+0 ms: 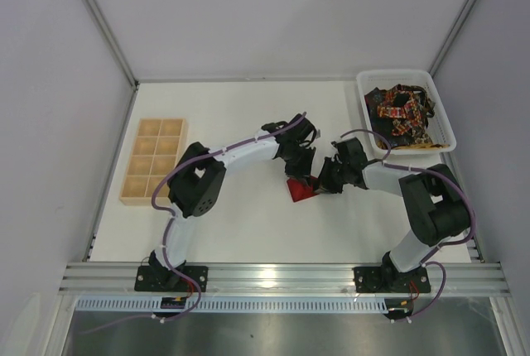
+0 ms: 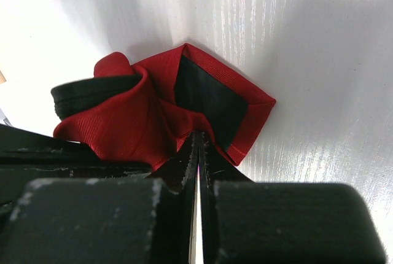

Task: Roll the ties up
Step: Roll the tie

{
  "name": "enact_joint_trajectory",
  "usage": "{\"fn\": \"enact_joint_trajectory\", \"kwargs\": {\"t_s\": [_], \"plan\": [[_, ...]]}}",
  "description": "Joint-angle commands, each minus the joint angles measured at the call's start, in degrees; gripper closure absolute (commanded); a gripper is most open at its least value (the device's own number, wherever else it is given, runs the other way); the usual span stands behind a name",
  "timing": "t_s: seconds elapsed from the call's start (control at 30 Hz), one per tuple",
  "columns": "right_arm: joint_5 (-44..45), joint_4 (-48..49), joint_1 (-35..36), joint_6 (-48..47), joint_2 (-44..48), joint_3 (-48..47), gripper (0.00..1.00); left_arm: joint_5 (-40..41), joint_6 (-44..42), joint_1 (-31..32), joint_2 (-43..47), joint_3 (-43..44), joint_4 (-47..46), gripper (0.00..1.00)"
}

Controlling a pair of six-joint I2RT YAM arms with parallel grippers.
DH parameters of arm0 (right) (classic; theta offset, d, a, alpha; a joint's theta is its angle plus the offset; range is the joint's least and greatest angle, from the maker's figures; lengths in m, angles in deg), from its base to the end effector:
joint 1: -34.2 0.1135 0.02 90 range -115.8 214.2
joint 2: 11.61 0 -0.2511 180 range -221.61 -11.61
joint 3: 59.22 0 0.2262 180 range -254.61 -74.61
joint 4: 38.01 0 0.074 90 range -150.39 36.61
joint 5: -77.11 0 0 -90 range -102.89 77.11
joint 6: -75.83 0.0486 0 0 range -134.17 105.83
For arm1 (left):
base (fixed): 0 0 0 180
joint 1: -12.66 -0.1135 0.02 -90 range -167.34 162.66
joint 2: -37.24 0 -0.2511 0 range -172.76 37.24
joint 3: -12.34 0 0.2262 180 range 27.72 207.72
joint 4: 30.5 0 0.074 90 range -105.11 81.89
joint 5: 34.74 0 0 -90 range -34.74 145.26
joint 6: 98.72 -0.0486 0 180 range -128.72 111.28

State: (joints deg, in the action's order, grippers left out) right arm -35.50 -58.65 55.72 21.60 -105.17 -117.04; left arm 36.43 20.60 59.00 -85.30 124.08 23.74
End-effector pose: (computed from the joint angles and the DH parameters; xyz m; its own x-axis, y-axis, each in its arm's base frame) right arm 0.2583 0.1219 0.1330 -0.9422 0.2085 -0.2621 0.0174 0.8120 0.5834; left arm 0.2841 -0.3204 0.1740 -0.9271 0.3001 -0.2246 0.3725 0.8050 -0.4618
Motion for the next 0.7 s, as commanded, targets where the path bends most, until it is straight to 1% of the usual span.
{"fn": "enact_joint_trajectory", "kwargs": {"t_s": [0.0,0.37,0.57,0.67], "plan": [[1.2,-2.0,-0.1,-0.3,-0.1,1.0,1.00,-1.1,-1.0,-0.3,-1.1,3.4,0.9,0.99],[2.0,-2.7,-0.1,-0.1,1.5,0.5,1.00,-2.0,-1.3,-0.4,-2.3,2.8,0.2,1.00],[5.2,-7.5,-1.6,-1.8,5.7,-0.9,1.00,-2.4,-1.1,-0.4,-2.1,1.2,-1.0,1.00],[5.6,-9.2,-2.9,-2.7,6.8,-1.9,1.00,-2.3,-1.2,-0.3,-2.2,0.9,-1.1,0.95]]}}
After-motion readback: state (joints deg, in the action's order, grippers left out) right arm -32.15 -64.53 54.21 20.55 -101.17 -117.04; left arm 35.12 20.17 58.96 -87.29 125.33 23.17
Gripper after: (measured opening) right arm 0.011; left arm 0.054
